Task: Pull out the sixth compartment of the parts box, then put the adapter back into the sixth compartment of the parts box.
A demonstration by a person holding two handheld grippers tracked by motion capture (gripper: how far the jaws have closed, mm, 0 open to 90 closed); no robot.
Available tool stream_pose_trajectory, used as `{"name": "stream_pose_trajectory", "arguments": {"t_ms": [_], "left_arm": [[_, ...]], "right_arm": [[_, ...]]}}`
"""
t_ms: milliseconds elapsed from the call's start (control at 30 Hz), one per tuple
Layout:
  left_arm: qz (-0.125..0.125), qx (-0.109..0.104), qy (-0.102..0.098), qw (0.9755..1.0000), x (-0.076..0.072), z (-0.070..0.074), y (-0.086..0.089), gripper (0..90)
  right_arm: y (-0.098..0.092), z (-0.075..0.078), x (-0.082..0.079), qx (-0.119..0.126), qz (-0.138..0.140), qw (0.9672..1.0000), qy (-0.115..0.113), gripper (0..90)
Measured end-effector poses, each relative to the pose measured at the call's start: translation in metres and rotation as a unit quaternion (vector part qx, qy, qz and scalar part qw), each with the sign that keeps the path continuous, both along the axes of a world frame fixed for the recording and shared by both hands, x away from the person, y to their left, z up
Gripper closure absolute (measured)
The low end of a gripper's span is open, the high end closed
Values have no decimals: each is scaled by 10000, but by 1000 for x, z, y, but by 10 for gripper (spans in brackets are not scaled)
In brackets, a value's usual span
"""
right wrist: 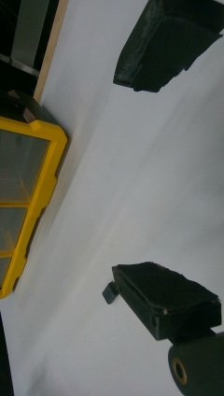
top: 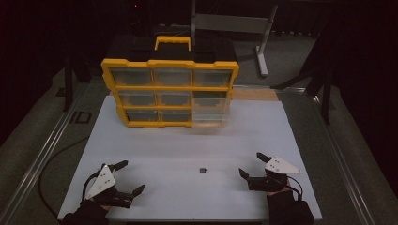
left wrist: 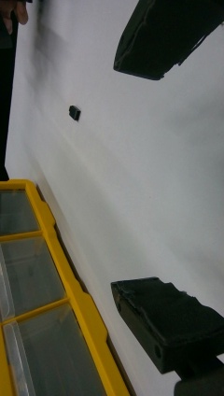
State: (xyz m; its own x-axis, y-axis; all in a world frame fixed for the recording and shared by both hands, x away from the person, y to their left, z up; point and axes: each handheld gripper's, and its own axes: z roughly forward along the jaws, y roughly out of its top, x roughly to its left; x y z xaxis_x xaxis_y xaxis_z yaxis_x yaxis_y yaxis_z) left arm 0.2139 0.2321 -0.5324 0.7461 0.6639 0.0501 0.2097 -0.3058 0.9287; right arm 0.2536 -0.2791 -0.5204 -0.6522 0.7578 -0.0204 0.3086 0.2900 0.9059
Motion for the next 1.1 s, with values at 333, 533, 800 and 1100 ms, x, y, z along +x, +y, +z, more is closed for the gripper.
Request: {"name": "stream_pose_trajectory", "arguments": {"t_ms": [333,533,800,1100], "left_arm": [[-8,9,7,10000,1,0,-1,4],[34,28,27,10000,1,0,0,4],[69,82,77,9999,2,0,-1,4],[106,141,253,9995,5,-1,-2,4]], "right_arm": [[2,-1,-1,-31,45,10000,9,81],[3,0,-2,-46,56,10000,-43,81],[3,0,-2,-34,60,10000,-50,81],[2,1,-3,-35,53,10000,-72,82]]}}
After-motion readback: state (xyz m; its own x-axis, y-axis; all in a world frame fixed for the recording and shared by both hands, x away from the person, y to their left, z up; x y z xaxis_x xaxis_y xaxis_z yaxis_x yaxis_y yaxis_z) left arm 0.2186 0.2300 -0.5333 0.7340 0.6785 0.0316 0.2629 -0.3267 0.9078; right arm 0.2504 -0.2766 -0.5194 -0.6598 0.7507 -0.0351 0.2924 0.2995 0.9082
